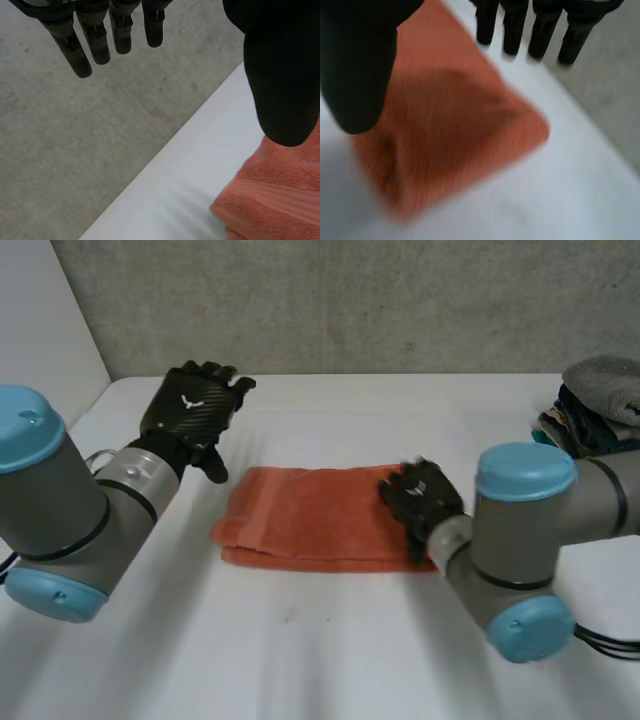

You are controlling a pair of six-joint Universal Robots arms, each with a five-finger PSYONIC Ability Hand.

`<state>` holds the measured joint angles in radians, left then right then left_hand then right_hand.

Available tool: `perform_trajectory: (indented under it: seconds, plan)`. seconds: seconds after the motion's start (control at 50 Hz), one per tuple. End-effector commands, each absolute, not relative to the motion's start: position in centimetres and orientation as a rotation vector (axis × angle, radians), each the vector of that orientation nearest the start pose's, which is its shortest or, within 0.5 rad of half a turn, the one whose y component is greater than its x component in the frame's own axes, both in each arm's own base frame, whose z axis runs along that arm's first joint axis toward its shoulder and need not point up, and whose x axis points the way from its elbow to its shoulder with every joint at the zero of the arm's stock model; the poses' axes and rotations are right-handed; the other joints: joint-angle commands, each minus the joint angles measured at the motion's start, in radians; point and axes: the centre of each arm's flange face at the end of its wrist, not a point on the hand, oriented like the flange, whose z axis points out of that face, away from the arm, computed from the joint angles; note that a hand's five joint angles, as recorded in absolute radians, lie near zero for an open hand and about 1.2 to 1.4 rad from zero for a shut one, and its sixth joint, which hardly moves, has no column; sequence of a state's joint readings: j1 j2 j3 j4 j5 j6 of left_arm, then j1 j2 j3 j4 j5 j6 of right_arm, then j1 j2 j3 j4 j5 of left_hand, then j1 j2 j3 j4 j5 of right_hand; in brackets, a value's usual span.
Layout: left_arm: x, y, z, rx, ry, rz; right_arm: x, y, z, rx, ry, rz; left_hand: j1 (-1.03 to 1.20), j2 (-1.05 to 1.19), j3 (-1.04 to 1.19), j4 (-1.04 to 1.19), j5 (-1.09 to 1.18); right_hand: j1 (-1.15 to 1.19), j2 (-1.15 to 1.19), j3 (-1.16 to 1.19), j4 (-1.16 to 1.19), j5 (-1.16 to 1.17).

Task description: Fold the laundry.

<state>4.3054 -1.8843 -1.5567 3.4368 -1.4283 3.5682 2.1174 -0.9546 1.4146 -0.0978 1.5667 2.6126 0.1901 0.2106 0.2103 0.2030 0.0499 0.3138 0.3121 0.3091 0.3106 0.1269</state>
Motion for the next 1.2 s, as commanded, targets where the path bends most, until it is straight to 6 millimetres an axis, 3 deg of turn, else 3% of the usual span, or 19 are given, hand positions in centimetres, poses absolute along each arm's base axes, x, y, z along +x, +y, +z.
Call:
perform_trajectory:
  seconds: [0.02, 0.1, 0.18, 0.26, 0.28, 0.36, 0.44, 0.48, 0.5, 0.52, 0.58, 0.66, 0.72, 0.74, 0.78, 0.84, 0.94, 1.08, 1.2]
  plan:
    - [-28.5, -27.8, 22.6, 1.109, 2.048, -2.257, 27.1, -29.4, 12.3, -1.201, 2.386, -1.826, -0.016, -0.036, -0.036, -0.028, -0.050, 1.082, 1.084, 1.087, 1.086, 1.095]
    - [-28.5, -27.9, 22.8, 1.107, 2.041, -2.263, 26.9, -30.6, 13.4, -1.161, 2.333, -1.995, -0.016, -0.036, -0.036, -0.028, -0.050, 1.083, 1.084, 1.087, 1.086, 1.095]
    - [-28.4, -27.9, 23.0, 1.100, 2.034, -2.269, 27.9, -30.7, 16.9, -1.195, 2.177, -2.188, -0.016, -0.036, -0.036, -0.028, -0.050, 1.083, 1.084, 1.087, 1.086, 1.095]
    - [-28.3, -27.9, 23.4, 1.090, 2.023, -2.279, 32.2, -28.7, 20.4, -1.232, 1.830, -2.359, -0.016, -0.036, -0.036, -0.028, -0.050, 1.083, 1.084, 1.087, 1.086, 1.095]
    - [-28.3, -27.9, 23.5, 1.085, 2.020, -2.281, 34.6, -27.0, 20.9, -1.277, 1.683, -2.352, -0.016, -0.036, -0.036, -0.028, -0.050, 1.083, 1.084, 1.087, 1.086, 1.095]
    - [-28.1, -27.8, 24.1, 1.068, 2.007, -2.290, 39.1, -22.4, 18.1, -1.474, 1.428, -2.130, -0.016, -0.036, -0.036, -0.028, -0.050, 1.083, 1.084, 1.087, 1.086, 1.095]
    - [-27.8, -27.7, 24.1, 1.057, 2.020, -2.286, 40.8, -19.1, 14.2, -1.620, 1.349, -1.847, -0.016, -0.036, -0.036, -0.028, -0.050, 1.083, 1.084, 1.087, 1.086, 1.095]
    - [-27.8, -27.6, 24.0, 1.049, 2.037, -2.286, 40.8, -19.1, 13.3, -1.639, 1.395, -1.789, -0.016, -0.036, -0.036, -0.028, -0.050, 1.043, 1.045, 1.047, 1.046, 1.055]
    - [-27.8, -27.6, 24.0, 1.042, 2.046, -2.290, 40.9, -19.5, 13.1, -1.637, 1.428, -1.777, -0.016, -0.036, -0.036, -0.028, -0.050, 0.708, 0.710, 0.713, 0.711, 0.721]
    - [-27.8, -27.6, 24.0, 1.035, 2.053, -2.293, 41.1, -20.4, 13.2, -1.616, 1.505, -1.795, -0.016, -0.036, -0.036, -0.028, -0.050, -0.115, -0.113, -0.110, -0.112, -0.102]
    - [-27.8, -27.9, 24.3, 0.987, 2.087, -2.326, 40.9, -21.3, 14.1, -1.539, 1.644, -1.845, -0.015, -0.035, -0.035, -0.028, -0.049, -0.139, -0.138, -0.135, -0.136, -0.127]
    - [-28.4, -28.0, 25.1, 0.929, 2.138, -2.398, 39.1, -24.3, 16.8, -1.145, 1.836, -1.866, -0.009, -0.029, -0.029, -0.022, -0.043, -0.139, -0.138, -0.135, -0.136, -0.127]
    - [-29.0, -28.1, 26.2, 0.884, 2.164, -2.468, 38.1, -25.4, 19.2, -0.931, 1.847, -1.831, 0.003, -0.018, -0.017, -0.010, -0.032, -0.139, -0.138, -0.135, -0.136, -0.127]
    - [-29.3, -28.0, 26.4, 0.876, 2.175, -2.482, 37.3, -25.8, 21.1, -0.815, 1.841, -1.825, 0.003, -0.018, -0.017, -0.010, -0.032, -0.139, -0.138, -0.135, -0.136, -0.127]
    - [-30.3, -27.6, 26.3, 0.866, 2.231, -2.496, 36.5, -26.1, 22.1, -0.745, 1.857, -1.791, 0.003, -0.018, -0.017, -0.010, -0.032, -0.139, -0.138, -0.135, -0.136, -0.127]
    - [-31.5, -27.2, 25.7, 0.875, 2.295, -2.466, 35.3, -27.3, 21.1, -0.737, 1.967, -1.730, 0.006, -0.015, -0.014, -0.007, -0.029, -0.139, -0.138, -0.135, -0.136, -0.127]
    - [-33.6, -26.0, 21.7, 0.891, 2.482, -2.173, 35.4, -28.3, 19.4, -0.782, 2.048, -1.625, 0.009, -0.012, -0.011, -0.004, -0.026, -0.139, -0.138, -0.135, -0.136, -0.127]
    - [-33.7, -25.5, 16.4, 0.854, 2.573, -1.814, 36.0, -28.9, 15.3, -0.861, 2.156, -1.377, 0.012, -0.009, -0.009, -0.001, -0.023, -0.139, -0.138, -0.135, -0.136, -0.127]
    - [-33.1, -25.1, 14.5, 0.903, 2.590, -1.695, 35.9, -29.2, 13.0, -0.911, 2.228, -1.296, 0.020, 0.000, 0.000, 0.007, -0.014, -0.139, -0.138, -0.135, -0.136, -0.127]
